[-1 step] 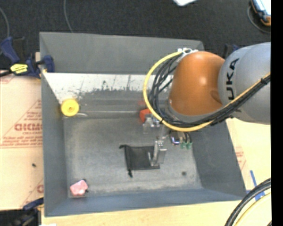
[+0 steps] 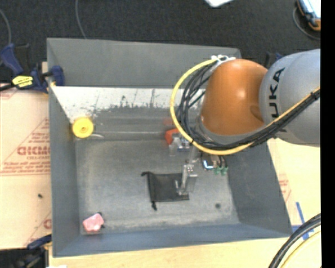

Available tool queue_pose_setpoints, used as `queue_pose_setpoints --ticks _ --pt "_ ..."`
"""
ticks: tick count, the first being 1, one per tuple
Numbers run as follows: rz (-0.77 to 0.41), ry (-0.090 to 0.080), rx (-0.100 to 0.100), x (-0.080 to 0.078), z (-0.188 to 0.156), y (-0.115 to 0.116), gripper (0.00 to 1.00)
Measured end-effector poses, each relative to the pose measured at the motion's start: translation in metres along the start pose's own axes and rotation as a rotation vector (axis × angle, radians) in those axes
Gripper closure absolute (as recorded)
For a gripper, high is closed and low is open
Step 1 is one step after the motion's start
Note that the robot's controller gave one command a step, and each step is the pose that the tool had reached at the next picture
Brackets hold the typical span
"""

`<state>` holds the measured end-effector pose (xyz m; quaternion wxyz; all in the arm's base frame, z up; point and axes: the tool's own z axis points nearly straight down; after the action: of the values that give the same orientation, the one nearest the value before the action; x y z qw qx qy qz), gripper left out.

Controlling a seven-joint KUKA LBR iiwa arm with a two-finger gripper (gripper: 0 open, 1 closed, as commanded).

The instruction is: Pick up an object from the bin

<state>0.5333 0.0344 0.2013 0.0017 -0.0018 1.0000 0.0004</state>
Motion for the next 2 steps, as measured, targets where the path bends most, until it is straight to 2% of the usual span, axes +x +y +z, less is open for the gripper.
queue_pose_setpoints --ticks 1,2 --pt "-0.460 0.003 0.000 0.017 0.048 0.012 0.00" --pt "-0.467 0.000 -0.001 0.005 0.069 0.007 0.00"
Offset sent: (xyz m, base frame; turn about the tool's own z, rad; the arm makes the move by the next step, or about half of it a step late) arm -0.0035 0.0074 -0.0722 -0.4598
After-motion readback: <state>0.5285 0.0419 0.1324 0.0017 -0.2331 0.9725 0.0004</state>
